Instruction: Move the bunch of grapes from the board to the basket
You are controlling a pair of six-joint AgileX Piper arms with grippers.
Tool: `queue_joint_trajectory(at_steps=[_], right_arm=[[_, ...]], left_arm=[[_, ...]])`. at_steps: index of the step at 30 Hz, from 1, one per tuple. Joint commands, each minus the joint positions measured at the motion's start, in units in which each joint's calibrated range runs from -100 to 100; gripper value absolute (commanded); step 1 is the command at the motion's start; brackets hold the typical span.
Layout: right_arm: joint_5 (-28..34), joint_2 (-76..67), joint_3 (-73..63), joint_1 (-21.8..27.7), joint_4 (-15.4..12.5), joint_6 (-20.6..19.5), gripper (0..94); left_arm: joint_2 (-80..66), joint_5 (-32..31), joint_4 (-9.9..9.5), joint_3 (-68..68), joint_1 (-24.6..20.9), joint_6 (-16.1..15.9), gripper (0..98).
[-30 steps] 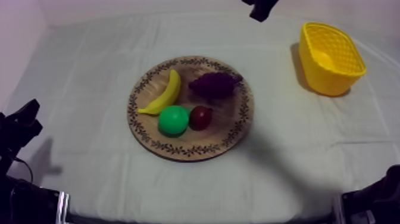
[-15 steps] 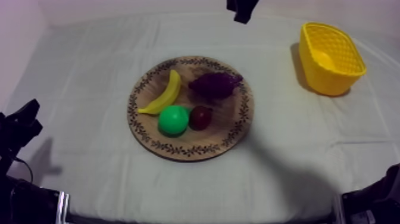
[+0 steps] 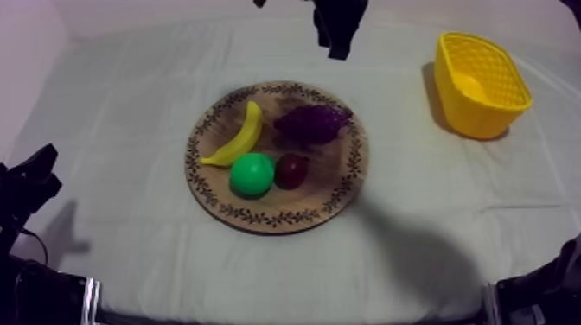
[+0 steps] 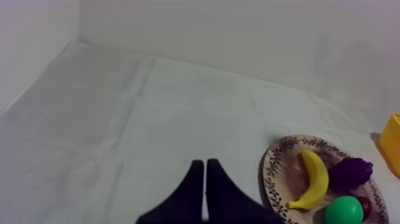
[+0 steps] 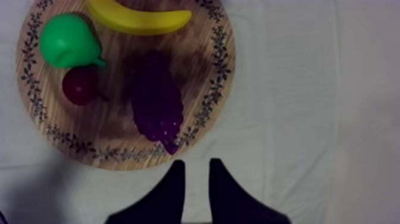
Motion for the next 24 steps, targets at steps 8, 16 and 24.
queue_joint_trajectory(at_steps=[8,16,24], right_arm=[[-0.1,2.5,-1.3,-0.1,-0.7,0.4,42.5],[-0.1,3.4,-1.3,0.2,-2.6,1.8,60.7],[-0.6,4.3,-1.2,0.5,-3.6,2.3,64.3]], left_arm=[[0.0,0.0,-0.02,0.0,0.0,0.0,0.1],[0.0,0.0,-0.02,0.0,0.0,0.0,0.1],[0.0,0.0,-0.02,0.0,0.0,0.0,0.1]])
